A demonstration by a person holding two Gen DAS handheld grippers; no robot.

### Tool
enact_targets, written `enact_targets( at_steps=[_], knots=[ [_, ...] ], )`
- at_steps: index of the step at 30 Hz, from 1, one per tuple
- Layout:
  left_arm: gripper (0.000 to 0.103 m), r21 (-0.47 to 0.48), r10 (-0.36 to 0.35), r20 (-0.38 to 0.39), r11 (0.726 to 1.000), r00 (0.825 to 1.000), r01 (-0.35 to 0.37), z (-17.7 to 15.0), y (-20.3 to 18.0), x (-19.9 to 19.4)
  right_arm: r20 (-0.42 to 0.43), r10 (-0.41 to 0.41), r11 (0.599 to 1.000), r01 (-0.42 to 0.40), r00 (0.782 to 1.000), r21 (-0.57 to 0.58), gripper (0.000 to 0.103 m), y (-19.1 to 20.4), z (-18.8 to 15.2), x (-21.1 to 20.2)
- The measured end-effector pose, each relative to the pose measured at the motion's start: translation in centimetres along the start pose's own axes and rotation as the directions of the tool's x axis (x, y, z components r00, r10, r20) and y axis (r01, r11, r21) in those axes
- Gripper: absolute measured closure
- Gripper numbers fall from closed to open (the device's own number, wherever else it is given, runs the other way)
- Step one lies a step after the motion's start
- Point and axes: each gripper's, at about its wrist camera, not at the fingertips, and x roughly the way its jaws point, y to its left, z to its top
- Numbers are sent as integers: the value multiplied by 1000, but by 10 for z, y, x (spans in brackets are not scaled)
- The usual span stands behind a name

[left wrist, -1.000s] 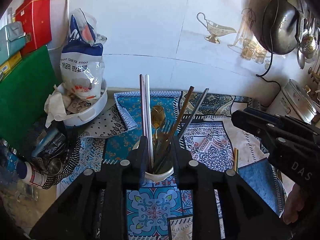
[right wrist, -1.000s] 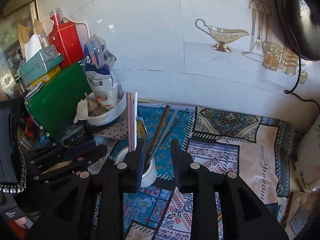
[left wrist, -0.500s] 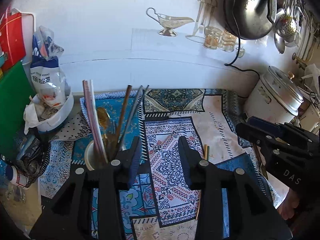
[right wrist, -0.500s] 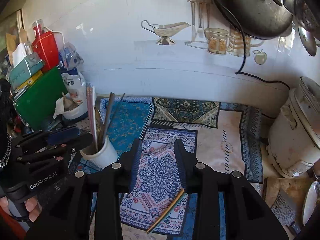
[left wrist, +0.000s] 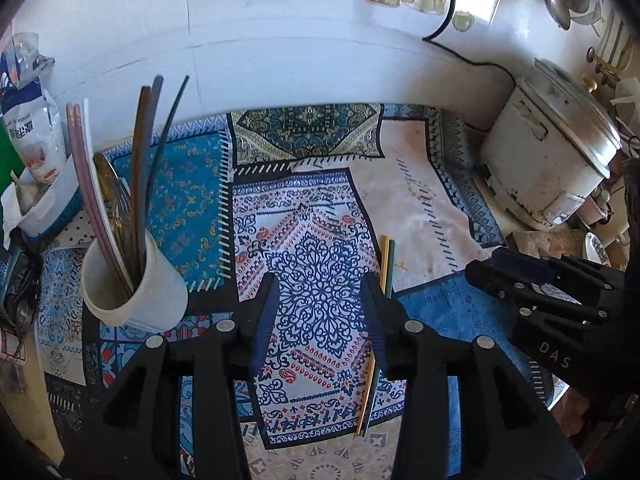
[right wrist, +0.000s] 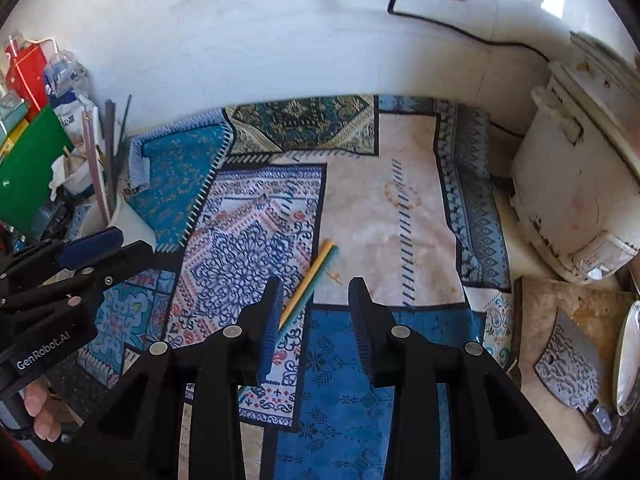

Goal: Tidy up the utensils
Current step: 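Move both tools back over the yellow and green chopsticks, then grasp the teal chopstick with the right tool while the left tool grasps the yellow chopstick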

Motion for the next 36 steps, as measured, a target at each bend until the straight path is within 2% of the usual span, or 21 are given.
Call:
enact_targets(
  at_steps=[7,14,18,26,28,30,34,36],
  knots=[
    [62,-17,38,-99,999,994,-40,-21,4,32,-165,52,998,-43,985,55,72,-11,-25,59],
    [62,-11,76,-150,997,986,-78,-31,12,46,-245,78,997,-70,966,44,72,2,-31,95],
    [62,-16,78,-164,997,983,-82,-34,16,49,-248,38,999,-45,968,-24,72,13,-33,97],
    [62,-2,68,-183,998,981,-69,-36,15,57,-247,17,996,-38,969,-81,74,20,-40,95],
    [62,0,63,-186,998,981,-64,-35,14,59,-238,-25,991,-7,971,-131,86,23,-45,93],
    [62,4,57,-188,998,980,-58,-34,13,61,-230,-55,987,17,972,-162,93,24,-48,91],
    [62,18,54,-191,999,980,-51,-34,10,64,-241,-57,992,27,969,-125,96,-2,-46,88],
    [62,21,52,-196,999,979,-48,-34,10,65,-247,-33,997,15,968,-77,96,-19,-43,88]
  ],
)
